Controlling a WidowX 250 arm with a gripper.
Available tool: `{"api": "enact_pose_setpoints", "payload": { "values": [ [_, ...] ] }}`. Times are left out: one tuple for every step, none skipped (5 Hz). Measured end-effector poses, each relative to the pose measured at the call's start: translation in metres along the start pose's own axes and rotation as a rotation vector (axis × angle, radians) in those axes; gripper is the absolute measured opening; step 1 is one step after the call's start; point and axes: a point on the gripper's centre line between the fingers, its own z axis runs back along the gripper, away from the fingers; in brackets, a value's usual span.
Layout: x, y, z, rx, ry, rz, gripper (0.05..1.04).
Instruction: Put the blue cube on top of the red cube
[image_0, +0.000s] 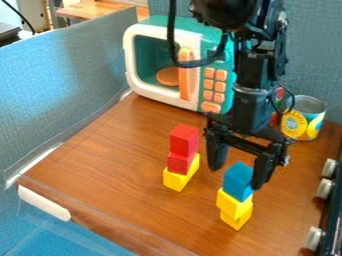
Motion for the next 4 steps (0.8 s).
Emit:
{"api": "enact_pose_setpoints", "payload": {
  "values": [
    [0.0023,0.0030,-0.0086,0.013,0.024,-0.003,1.000],
    [0.0053,0.0023,-0.0169,0.016,0.038,0.002,1.000],
    [0.0056,0.0024,-0.0180,0.019,0.042,0.001,0.964],
    [0.0056,0.0019,-0.0175,0.019,0.040,0.004,0.690]
  ]
}}
